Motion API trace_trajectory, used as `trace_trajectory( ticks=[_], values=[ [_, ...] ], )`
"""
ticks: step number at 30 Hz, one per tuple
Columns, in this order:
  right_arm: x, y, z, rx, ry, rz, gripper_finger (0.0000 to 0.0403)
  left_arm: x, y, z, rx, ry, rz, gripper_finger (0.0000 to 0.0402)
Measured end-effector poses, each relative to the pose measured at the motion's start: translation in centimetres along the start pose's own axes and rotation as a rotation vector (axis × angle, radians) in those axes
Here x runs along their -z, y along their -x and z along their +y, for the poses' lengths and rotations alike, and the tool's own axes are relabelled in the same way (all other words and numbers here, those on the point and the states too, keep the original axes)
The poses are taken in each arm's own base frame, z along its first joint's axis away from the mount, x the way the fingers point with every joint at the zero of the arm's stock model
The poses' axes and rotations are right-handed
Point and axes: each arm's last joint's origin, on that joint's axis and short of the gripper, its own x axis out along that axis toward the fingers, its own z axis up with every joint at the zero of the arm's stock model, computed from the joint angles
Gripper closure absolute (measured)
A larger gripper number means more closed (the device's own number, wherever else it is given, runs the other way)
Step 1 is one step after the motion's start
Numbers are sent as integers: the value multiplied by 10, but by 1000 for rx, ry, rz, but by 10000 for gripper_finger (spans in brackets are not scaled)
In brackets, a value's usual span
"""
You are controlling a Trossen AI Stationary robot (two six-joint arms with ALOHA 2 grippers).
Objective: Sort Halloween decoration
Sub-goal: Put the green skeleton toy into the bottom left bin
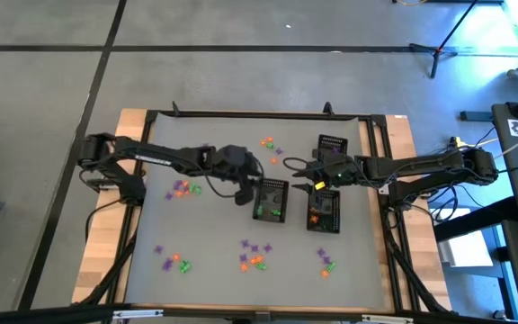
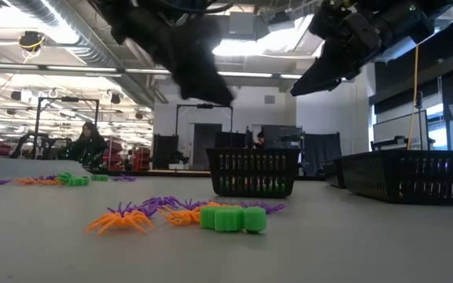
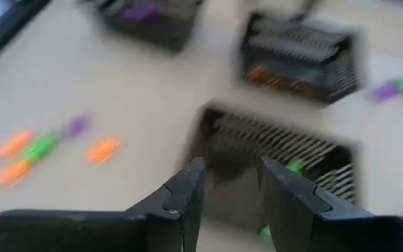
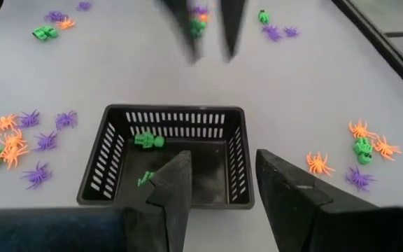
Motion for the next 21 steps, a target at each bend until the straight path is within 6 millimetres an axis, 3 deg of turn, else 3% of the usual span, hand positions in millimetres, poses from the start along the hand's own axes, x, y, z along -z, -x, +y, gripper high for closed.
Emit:
trace_trajectory(
  ticks=[9,15,21],
  values=[
    [1,0,0,0,0,11,246,32,51,43,-492,64,394,278],
    [1,0,0,-1,0,8,246,43,60,78,-557,166,493,278],
    [1,0,0,-3,0,13,246,80,59,117,-550,292,563,278]
  ],
)
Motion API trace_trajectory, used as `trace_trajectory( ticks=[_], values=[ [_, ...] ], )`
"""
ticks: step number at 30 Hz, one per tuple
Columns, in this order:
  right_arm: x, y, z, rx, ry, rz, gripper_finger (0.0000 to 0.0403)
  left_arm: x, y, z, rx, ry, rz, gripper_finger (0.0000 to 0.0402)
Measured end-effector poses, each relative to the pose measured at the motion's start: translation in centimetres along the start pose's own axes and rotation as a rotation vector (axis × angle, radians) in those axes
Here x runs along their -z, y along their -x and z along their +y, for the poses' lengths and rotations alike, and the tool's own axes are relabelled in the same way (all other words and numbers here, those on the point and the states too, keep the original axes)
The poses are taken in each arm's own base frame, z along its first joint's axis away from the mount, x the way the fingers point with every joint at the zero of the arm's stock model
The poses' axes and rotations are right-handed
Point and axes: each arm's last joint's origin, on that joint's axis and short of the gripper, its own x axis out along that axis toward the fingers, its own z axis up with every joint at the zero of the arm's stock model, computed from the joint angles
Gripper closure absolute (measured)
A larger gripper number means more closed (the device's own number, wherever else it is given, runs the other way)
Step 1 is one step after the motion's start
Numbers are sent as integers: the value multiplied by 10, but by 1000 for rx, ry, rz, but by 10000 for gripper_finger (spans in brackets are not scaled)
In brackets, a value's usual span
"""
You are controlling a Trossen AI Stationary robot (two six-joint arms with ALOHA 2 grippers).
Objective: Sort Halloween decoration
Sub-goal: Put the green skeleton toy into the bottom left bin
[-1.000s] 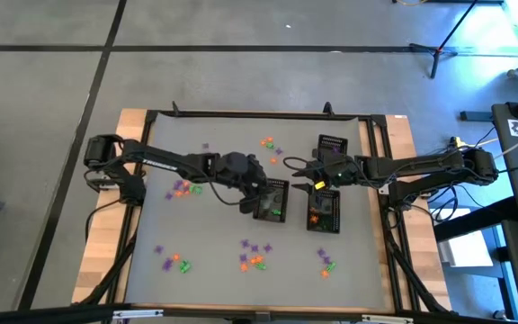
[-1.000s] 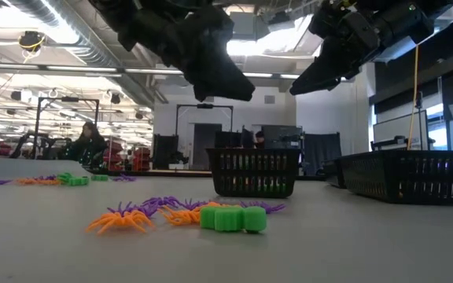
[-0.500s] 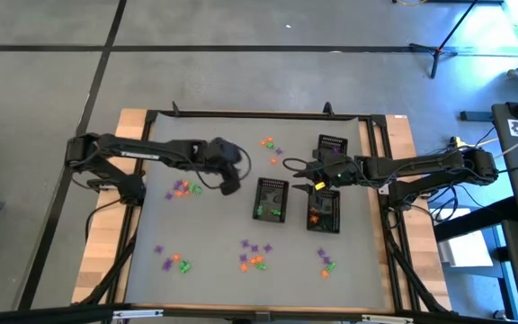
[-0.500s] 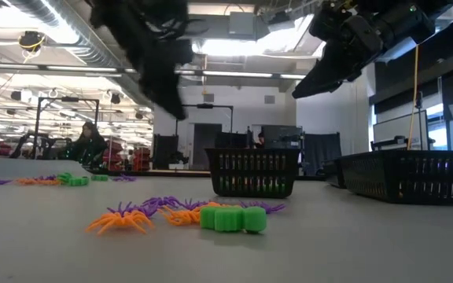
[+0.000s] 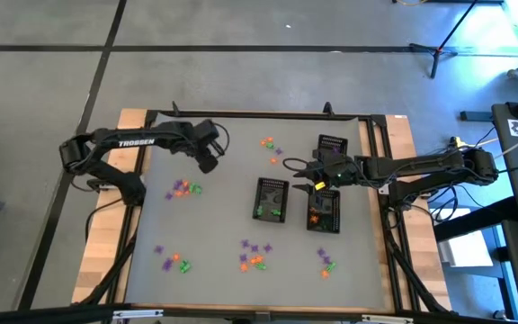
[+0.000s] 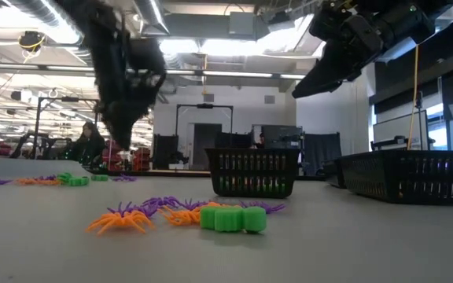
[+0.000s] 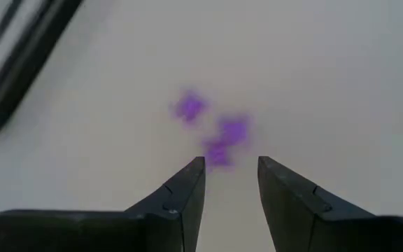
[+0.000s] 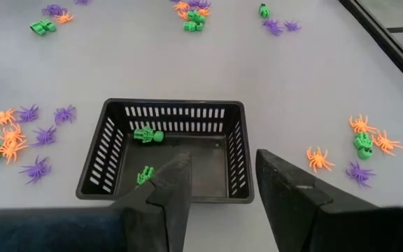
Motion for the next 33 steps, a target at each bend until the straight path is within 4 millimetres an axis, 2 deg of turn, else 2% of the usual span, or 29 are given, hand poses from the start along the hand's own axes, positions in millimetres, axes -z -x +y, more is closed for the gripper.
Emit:
trace_trajectory(
  ticks=[5,12,19,33],
  values=[
    [0,0,0,0,0,5,246,19,-27,21,55,86,58,278],
    [-1,0,0,0,-1,-14,246,34,-41,36,-21,182,97,278],
    [-2,-2,0,0,-1,-22,246,38,-45,36,-20,190,83,278],
    [7,-19,1,1,2,50,246,43,-49,32,74,183,101,278]
  ],
)
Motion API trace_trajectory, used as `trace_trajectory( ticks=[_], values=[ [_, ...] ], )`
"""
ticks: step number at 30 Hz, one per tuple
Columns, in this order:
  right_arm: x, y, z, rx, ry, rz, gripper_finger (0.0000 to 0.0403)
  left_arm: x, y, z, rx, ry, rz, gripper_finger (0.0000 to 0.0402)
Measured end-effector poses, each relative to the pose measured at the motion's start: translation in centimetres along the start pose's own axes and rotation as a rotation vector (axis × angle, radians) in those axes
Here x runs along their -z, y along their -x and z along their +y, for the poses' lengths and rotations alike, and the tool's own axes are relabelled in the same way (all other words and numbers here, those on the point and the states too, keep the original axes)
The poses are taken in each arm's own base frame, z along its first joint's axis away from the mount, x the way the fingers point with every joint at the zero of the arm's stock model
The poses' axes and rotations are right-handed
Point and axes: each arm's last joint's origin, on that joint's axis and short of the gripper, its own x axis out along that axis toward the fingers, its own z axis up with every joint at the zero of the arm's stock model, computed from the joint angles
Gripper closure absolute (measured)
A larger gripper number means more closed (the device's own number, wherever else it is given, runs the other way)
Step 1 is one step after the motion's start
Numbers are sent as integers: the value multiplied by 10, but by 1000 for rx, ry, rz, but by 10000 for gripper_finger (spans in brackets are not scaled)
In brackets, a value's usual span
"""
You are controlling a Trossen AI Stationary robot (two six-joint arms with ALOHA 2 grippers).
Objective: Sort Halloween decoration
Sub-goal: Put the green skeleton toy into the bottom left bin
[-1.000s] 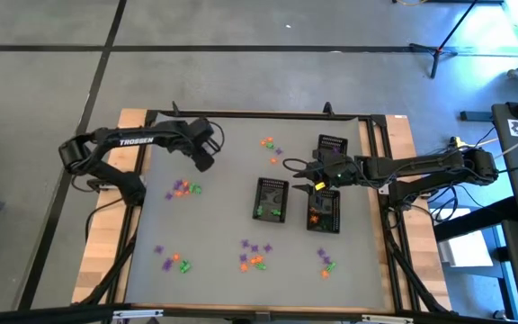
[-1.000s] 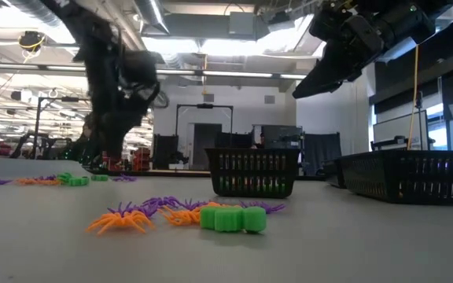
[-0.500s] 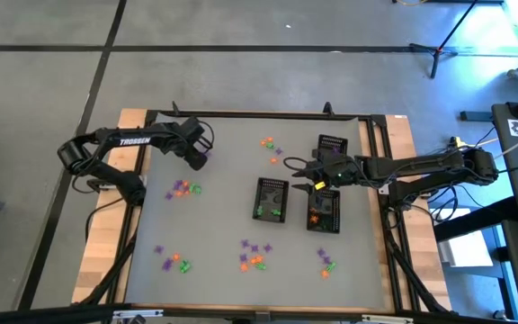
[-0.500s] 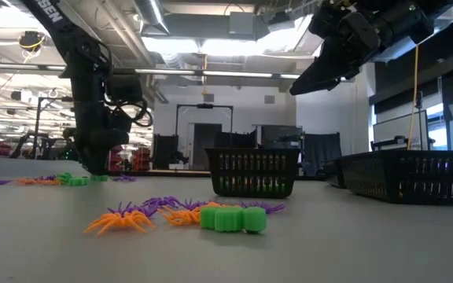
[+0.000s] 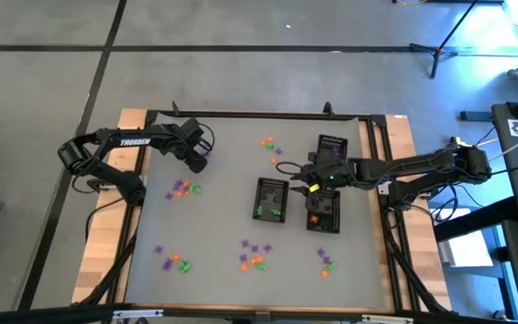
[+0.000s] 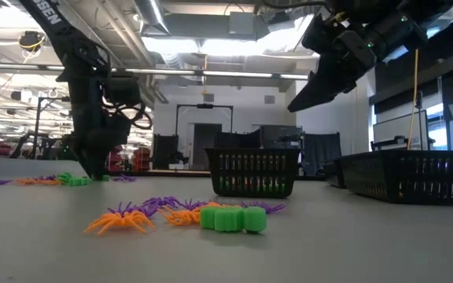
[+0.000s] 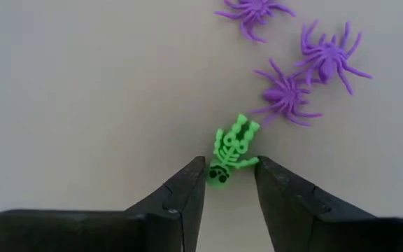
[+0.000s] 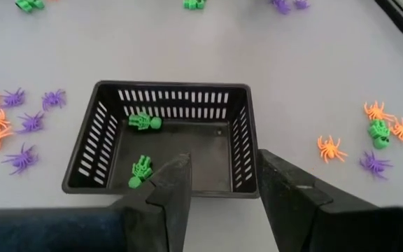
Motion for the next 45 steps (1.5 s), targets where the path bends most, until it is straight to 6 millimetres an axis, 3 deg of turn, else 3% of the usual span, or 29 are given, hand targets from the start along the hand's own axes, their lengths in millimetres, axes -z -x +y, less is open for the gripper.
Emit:
trace_trajectory(
  ticks=[5,12,20,30,35,45],
  values=[
    [0,0,0,10,0,-3,246,0,0,0,-9,-1,-2,305],
    [0,0,0,11,0,-3,246,-1,0,0,-12,10,-8,390],
    [0,0,0,11,4,-3,246,-1,10,-2,0,11,-57,401],
    [0,0,0,11,14,-3,246,1,37,-16,56,-5,-198,401],
    [0,0,0,11,13,-3,246,1,34,-15,43,-23,-187,386],
    [-2,0,0,11,14,-16,246,-3,17,-3,-53,62,-127,302]
  ],
)
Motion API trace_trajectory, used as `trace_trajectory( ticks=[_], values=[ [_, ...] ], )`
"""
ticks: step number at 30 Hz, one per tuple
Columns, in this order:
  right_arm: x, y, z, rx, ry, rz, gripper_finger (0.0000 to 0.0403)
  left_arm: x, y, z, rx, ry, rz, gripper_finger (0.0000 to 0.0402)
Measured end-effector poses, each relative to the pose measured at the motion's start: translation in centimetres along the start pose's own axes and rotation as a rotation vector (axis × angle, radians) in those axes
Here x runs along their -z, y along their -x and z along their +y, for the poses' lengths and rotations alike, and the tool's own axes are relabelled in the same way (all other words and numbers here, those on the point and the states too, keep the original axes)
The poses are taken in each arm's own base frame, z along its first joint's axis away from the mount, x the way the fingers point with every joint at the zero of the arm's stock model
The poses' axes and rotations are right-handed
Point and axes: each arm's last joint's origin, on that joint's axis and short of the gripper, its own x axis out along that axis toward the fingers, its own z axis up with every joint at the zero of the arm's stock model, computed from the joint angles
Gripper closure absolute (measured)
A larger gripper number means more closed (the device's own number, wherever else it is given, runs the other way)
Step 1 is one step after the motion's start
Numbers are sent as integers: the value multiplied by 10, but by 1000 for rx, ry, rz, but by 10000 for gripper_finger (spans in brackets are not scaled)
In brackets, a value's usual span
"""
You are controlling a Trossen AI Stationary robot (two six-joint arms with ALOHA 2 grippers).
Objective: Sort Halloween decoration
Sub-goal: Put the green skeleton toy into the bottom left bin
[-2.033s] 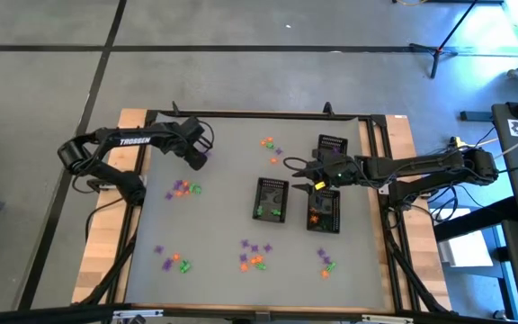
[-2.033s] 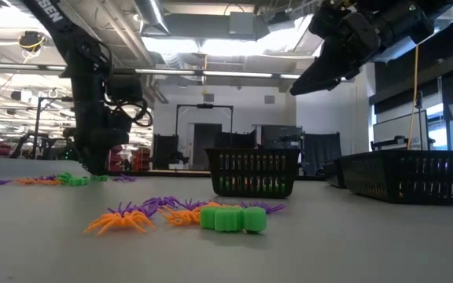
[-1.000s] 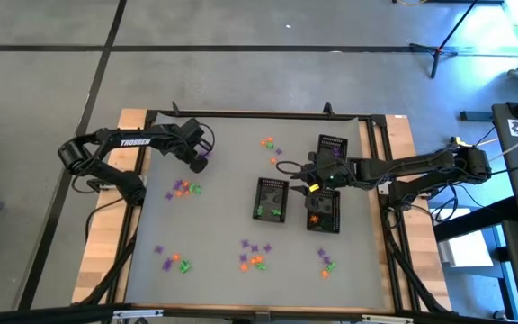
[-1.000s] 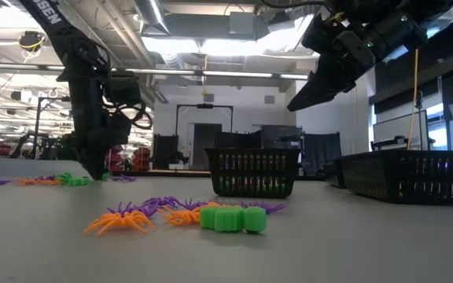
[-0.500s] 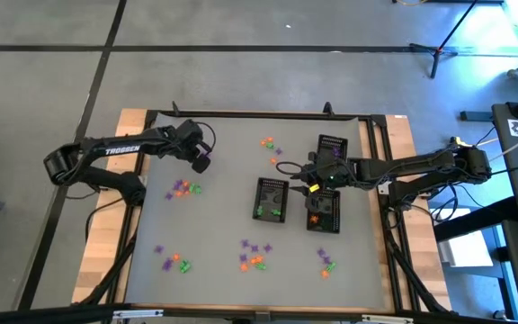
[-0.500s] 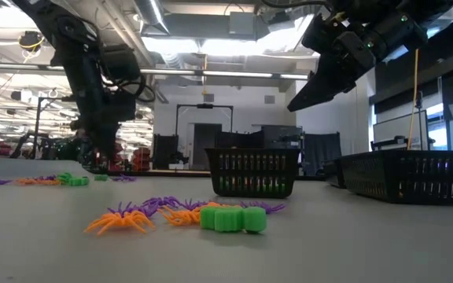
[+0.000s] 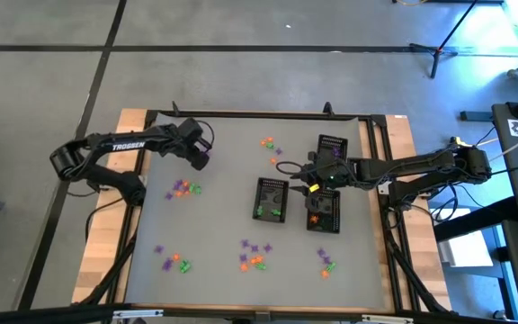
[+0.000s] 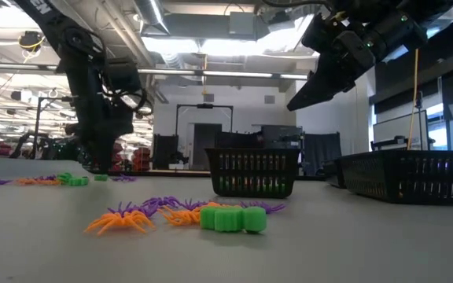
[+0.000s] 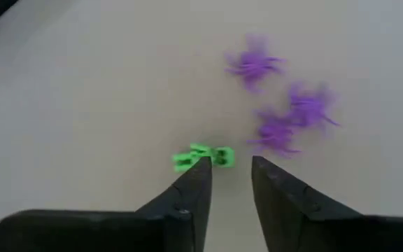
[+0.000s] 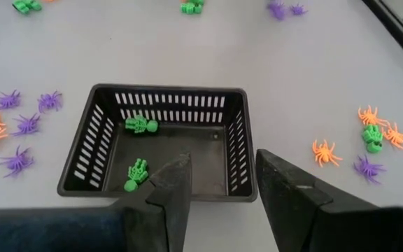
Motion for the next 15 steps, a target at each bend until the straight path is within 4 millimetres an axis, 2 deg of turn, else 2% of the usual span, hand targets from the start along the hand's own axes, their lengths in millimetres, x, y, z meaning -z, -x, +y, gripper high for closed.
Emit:
trace_trajectory(
  ticks=[15],
  values=[
    [-3,0,0,0,3,-28,246,-6,-25,3,-39,96,25,290]
  ],
)
